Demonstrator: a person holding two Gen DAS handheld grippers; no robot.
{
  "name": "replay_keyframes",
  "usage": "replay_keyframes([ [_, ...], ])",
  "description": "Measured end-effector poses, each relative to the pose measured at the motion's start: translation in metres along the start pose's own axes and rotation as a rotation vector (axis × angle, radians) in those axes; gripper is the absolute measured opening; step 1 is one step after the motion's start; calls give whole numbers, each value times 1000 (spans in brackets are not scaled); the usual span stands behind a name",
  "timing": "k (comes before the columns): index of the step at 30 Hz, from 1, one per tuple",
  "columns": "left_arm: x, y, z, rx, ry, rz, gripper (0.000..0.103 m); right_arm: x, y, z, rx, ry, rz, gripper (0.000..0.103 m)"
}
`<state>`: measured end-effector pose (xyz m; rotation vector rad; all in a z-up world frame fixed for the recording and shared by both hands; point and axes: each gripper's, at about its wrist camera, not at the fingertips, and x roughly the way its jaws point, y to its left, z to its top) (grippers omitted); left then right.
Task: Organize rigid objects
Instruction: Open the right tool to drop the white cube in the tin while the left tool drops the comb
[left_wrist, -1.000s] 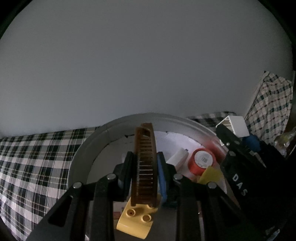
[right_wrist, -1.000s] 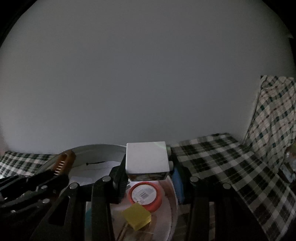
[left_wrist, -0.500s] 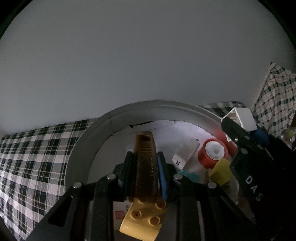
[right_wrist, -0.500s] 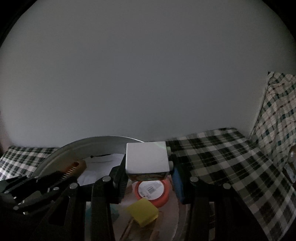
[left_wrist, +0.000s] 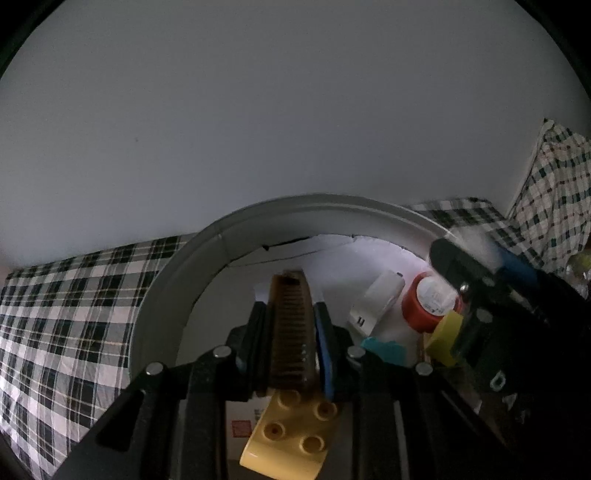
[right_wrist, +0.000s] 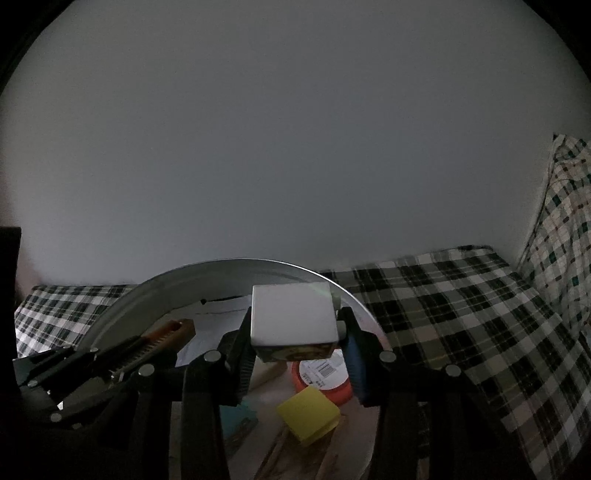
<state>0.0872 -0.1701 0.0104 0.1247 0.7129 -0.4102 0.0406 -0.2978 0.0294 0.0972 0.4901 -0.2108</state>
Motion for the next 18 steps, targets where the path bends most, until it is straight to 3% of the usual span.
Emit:
replay_keyframes([
  [1,-1,1,0,-4,0,-3,49,1,-1,1,7,7,9,54],
  [2,-2,1,0,-11,-3,-5,62,0,-4,2,18,10,14,63],
  [3,-9,1,0,-22,-31,5,84,0,-8,2,31,8,21,76],
  [4,-16,1,-1,-26,-68,22,103,-3,-12,2,58,-7,34,81],
  [6,-28,-2,-1,-25,-144,53,102,-11,-19,2,104,-52,46,89],
  [9,-35,-9,-2,19,-162,58,102,-24,-23,1,125,-129,15,97],
  [13,-36,-7,-8,1,-172,59,102,-29,-19,-1,95,-172,-44,97],
  [18,-43,4,-22,-31,-203,67,102,-30,-20,-4,94,-181,-55,97],
])
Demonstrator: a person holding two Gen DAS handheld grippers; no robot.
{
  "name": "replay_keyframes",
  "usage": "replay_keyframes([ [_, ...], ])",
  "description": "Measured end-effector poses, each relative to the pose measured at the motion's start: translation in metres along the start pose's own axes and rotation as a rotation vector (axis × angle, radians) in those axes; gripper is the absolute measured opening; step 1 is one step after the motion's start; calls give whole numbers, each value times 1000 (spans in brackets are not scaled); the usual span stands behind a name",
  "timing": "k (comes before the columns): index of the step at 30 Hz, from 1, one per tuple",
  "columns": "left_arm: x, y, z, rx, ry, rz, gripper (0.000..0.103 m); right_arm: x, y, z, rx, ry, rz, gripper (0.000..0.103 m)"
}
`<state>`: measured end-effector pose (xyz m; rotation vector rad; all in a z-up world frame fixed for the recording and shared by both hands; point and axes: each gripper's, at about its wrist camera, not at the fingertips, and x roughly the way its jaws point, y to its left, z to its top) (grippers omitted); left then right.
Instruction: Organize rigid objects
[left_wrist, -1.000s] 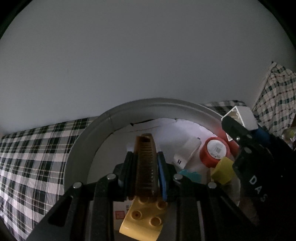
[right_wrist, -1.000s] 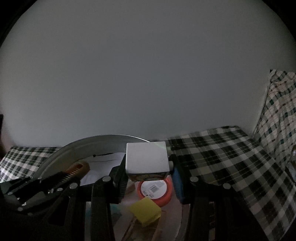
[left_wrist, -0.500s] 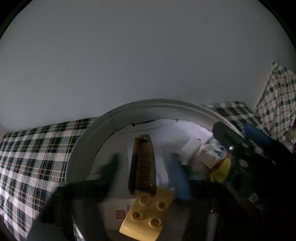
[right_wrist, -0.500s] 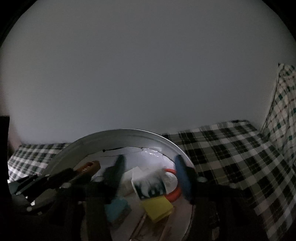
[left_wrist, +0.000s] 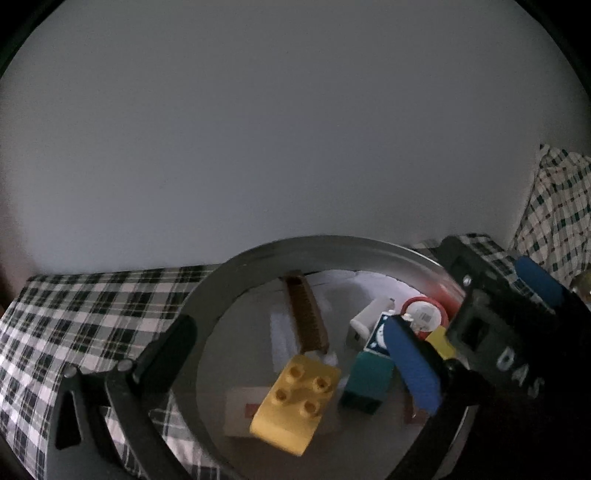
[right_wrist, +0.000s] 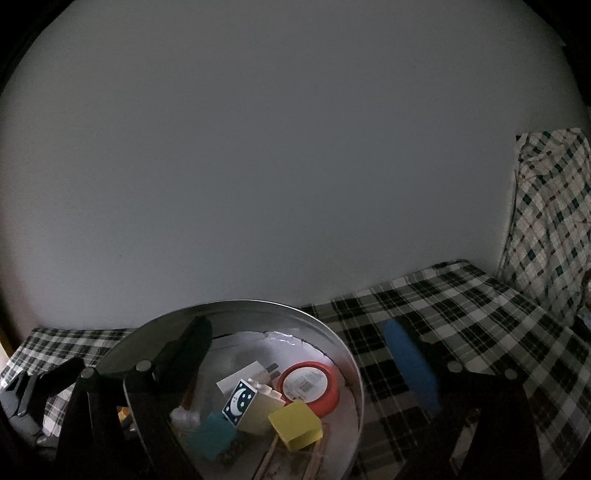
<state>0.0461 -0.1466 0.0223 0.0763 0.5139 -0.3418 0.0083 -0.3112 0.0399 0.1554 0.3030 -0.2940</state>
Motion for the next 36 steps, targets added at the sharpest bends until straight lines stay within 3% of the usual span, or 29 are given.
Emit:
replay_keyframes([
  [6,-15,13,-10,-10,-60,58,102,-10,0,-6,-3,-41,-4,97],
  [13,-20,23,-21,-21,-85,89,102,-36,12,-16,-44,-171,-24,97],
  [20,-22,22,-27,4,-124,119,103,-47,26,-26,-119,-207,-41,97],
  [36,-45,10,-36,41,-171,81,103,-77,5,-34,-84,-235,-85,97],
])
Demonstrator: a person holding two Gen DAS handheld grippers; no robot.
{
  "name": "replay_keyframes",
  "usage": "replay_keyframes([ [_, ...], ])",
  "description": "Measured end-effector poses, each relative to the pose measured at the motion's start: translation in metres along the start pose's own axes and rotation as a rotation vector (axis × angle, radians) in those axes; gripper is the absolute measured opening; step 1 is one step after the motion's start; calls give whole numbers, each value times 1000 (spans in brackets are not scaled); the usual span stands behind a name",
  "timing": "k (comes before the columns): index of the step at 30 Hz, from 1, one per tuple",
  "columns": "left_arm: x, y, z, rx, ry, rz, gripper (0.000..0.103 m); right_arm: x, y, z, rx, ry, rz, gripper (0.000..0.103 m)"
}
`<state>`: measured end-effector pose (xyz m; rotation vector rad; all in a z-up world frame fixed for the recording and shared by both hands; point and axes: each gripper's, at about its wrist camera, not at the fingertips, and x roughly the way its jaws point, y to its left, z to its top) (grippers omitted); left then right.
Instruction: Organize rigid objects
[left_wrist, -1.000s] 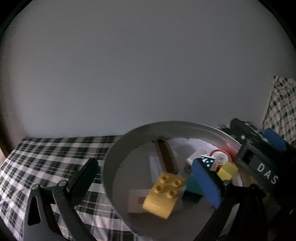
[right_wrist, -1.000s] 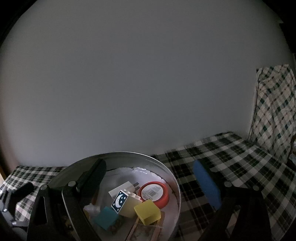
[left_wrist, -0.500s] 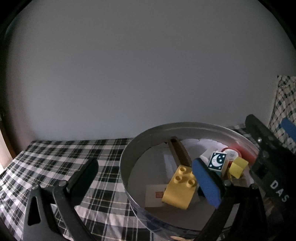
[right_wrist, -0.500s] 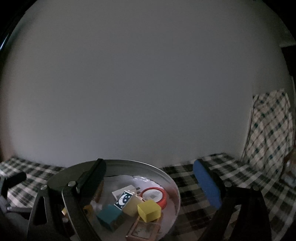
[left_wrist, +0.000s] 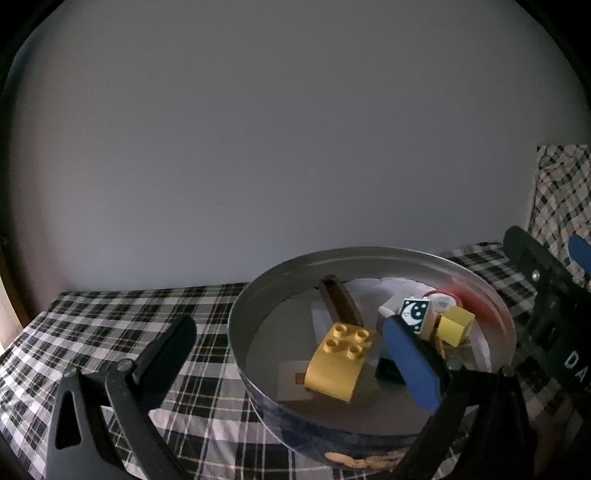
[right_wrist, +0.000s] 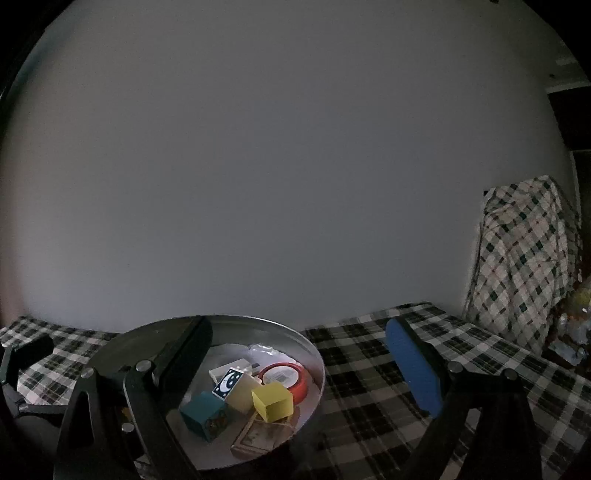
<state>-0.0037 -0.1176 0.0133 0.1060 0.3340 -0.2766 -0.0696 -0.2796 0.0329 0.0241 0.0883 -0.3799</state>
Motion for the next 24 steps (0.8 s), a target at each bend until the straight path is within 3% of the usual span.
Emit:
replay_keyframes([
  [7,-13,-1,-3,1,-15,-20,103,-13,-4,0,17,-28,-10,97],
  [24,-25,1,-5,-7,-55,10,103,-49,-6,1,8,-152,-22,102],
])
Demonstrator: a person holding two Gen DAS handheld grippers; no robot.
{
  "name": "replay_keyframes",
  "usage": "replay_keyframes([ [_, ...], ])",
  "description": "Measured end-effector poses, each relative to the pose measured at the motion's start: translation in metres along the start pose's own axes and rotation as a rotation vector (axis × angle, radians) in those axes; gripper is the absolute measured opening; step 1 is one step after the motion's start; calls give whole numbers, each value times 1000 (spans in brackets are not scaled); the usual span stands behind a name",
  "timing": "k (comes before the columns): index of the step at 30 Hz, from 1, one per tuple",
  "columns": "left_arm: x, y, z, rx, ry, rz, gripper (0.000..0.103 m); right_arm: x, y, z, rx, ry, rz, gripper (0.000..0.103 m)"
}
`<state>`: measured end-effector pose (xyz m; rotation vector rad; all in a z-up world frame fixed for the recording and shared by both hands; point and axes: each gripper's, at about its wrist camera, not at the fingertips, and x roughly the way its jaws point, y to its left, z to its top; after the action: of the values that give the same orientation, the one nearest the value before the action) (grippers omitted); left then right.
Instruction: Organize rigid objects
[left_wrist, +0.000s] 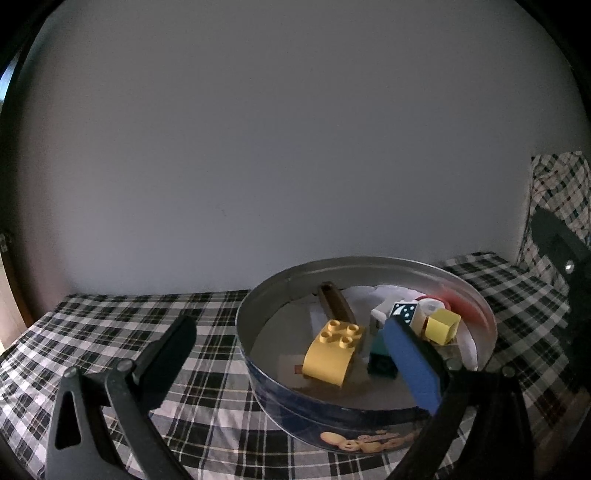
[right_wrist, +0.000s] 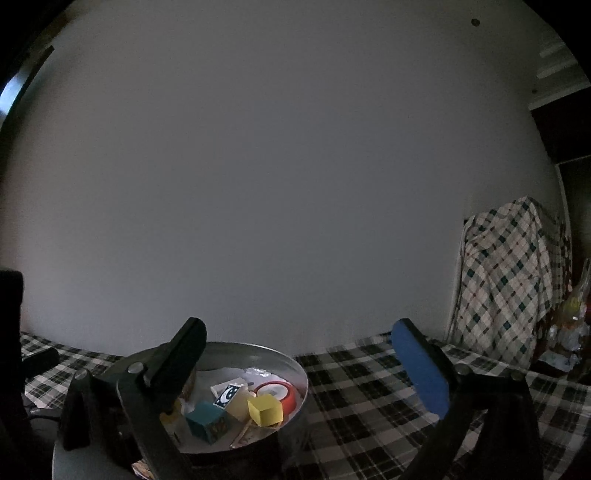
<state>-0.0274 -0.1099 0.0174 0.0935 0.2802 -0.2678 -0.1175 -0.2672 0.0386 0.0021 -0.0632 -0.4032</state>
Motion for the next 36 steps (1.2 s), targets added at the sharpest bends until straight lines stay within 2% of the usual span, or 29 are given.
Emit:
replay_keyframes([
  [9,0,4,0,-20,5,15,103,-4,1,1,-2,-18,6,102],
  [18,1,6,0,-41,11,24,103,-12,-9,2,51,-64,-14,102],
  [25,0,8,-1,-70,21,56,103,-14,-9,2,42,-72,-9,102],
  [30,-6,6,-1,-63,-7,47,103,-14,-10,2,41,-71,-9,102],
  [36,-4,4,0,-63,10,16,103,-14,-10,2,44,-65,-22,102],
])
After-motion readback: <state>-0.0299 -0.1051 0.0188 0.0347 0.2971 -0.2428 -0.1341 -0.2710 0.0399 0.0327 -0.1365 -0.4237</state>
